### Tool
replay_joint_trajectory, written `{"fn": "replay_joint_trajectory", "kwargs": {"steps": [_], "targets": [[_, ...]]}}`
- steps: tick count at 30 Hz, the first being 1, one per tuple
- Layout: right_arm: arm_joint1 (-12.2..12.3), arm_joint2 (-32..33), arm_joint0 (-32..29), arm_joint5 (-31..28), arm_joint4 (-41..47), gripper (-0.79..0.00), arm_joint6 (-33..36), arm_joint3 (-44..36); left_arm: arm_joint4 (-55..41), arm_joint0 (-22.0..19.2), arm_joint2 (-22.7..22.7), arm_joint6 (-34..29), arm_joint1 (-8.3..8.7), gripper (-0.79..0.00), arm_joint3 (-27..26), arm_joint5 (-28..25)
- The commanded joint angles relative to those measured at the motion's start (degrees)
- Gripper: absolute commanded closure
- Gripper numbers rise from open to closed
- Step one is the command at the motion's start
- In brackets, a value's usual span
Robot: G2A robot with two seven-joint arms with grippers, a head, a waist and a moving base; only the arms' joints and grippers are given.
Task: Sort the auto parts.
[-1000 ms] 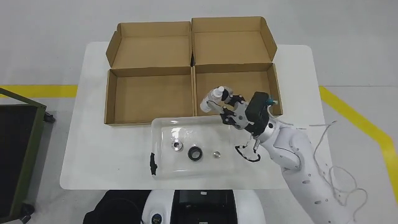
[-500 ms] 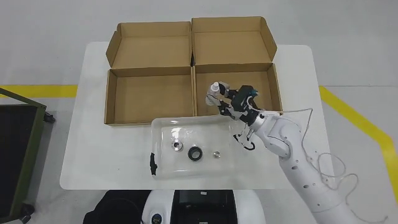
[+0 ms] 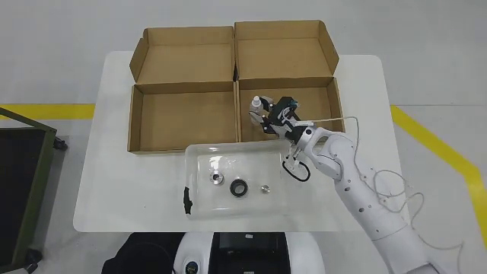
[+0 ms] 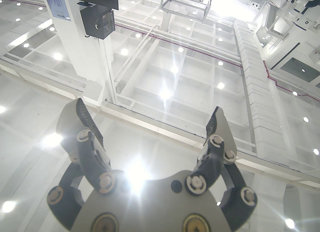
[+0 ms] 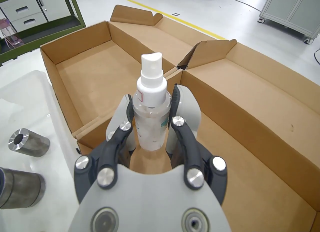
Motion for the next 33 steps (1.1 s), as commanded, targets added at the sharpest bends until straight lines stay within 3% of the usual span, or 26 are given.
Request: {"fn": "replay_joint_trajectory", "kwargs": {"steps": [1, 3, 6, 8, 12, 16, 27, 33], "targets": [[-0.2, -0.4, 0.6, 0.1, -0.4, 0.0, 0.0, 1.1, 0.0, 0.0, 0.0, 0.0, 0.0, -0.785, 0.0, 0.0], [-0.3, -0.8, 1.1, 0.3, -1.0, 0.0, 0.1, 2.1, 0.0, 0.0, 0.0, 0.0, 0.0, -0.785, 0.0, 0.0], [-0.5, -1.3, 1.6, 0.4, -1.5, -0.108, 0.1, 3.4, 0.0, 0.0, 0.0, 0.0, 0.0, -0.785, 0.0, 0.0], [-0.6, -1.6, 1.9, 0.4, -1.8, -0.139, 0.0, 3.9, 0.0, 0.0, 0.0, 0.0, 0.0, -0.785, 0.0, 0.0], [-0.7, -1.7, 1.9, 0.3, -2.2, -0.419, 0.0, 4.7, 0.0, 0.0, 0.0, 0.0, 0.0, -0.785, 0.0, 0.0], [-0.6, -1.2, 1.6, 0.0, -2.5, -0.785, 0.0, 4.6, 0.0, 0.0, 0.0, 0.0, 0.0, -0.785, 0.0, 0.0], [0.5, 3.4, 1.2, -1.6, -4.3, -0.785, 1.2, -2.6, 0.0, 0.0, 0.0, 0.0, 0.0, -0.785, 0.0, 0.0], [1.5, 6.3, 0.4, -7.2, -4.2, -0.785, 3.0, -9.0, 0.0, 0.0, 0.0, 0.0, 0.0, -0.785, 0.0, 0.0]]}}
